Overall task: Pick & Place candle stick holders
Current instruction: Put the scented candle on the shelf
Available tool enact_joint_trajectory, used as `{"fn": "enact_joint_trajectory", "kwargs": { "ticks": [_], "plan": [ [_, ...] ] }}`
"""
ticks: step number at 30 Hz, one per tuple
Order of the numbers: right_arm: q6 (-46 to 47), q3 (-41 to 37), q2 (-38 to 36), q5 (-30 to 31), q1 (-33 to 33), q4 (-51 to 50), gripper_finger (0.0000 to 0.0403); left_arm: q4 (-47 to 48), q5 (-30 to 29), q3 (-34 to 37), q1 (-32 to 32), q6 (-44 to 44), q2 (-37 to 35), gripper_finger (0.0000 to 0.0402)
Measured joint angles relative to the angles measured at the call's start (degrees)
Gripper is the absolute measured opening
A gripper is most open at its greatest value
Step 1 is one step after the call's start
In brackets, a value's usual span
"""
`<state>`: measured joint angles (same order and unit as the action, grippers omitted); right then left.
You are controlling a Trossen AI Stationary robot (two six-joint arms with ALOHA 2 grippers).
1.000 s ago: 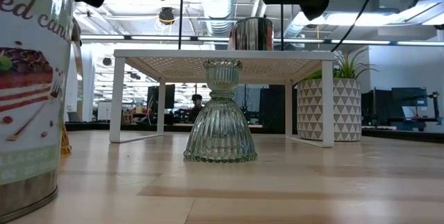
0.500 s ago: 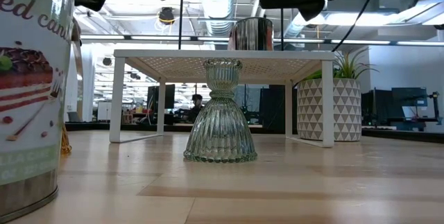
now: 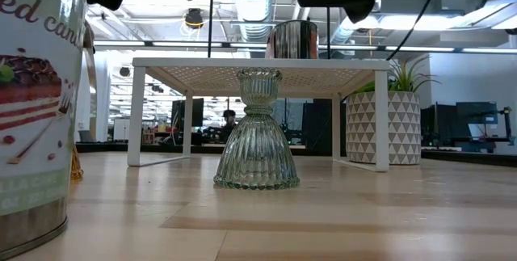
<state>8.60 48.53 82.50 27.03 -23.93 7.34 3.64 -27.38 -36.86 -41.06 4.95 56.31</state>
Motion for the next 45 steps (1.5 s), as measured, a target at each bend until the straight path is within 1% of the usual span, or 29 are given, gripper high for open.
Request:
{"fn": "enact_joint_trajectory", "kwargs": {
  "ticks": [5, 9, 14, 17, 21, 25, 28, 30, 36, 41, 45],
  "plan": [
    [0.13, 0.02, 0.0, 0.0, 0.38, 2.98, 0.0, -0.05, 0.0, 0.0, 0.01, 0.0, 0.0, 0.0006],
    [1.93, 0.04, 0.0, 0.0, -0.02, 3.09, 0.0, -0.28, 0.04, 0.0, -0.02, 0.31, 0.0, 0.0006],
    [1.97, 0.04, 0.0, 0.0, -1.13, 3.18, 0.0, -0.59, 0.16, 0.0, -0.01, 5.3, 0.0, 0.0006],
    [1.97, 0.04, 0.0, 0.0, -2.15, 3.22, 0.0, -2.98, 0.13, 0.02, -0.01, 7.45, 0.0, 0.0006],
    [1.95, 0.04, 0.0, -0.02, -3.55, 3.2, 0.0, -9.46, 0.13, 0.02, -0.02, 7.11, -0.08, 0.0006],
    [1.68, 0.04, 0.0, -0.04, -4.26, 3.17, 0.0, -10.16, 1.72, 0.02, -0.02, 7.54, -1.61, 0.0006],
    [1.55, 0.04, 0.0, -0.02, -4.69, 3.1, 0.0, -10.1, 3.07, 0.02, -0.51, 11.74, -1.67, 0.0005],
    [1.53, 0.04, 0.0, -0.02, -5.0, 2.96, 0.0, -10.27, 3.5, -0.01, -1.4, 13.19, -0.95, 0.0004],
    [1.53, 0.04, 0.0, 0.0, -4.93, 2.97, 0.0, -10.13, 3.64, 0.0, -4.48, 13.62, 2.54, 0.0004],
    [1.74, 0.04, 0.0, 0.0, -5.0, 2.96, 0.0, -10.32, 2.73, -1.2, -5.09, 21.28, 5.07, 0.0003],
    [3.29, 0.04, 0.0, 0.0, -5.0, 2.96, 0.0, -10.46, 3.77, -3.89, -5.03, 22.3, 7.96, 0.0003]
  ]
}}
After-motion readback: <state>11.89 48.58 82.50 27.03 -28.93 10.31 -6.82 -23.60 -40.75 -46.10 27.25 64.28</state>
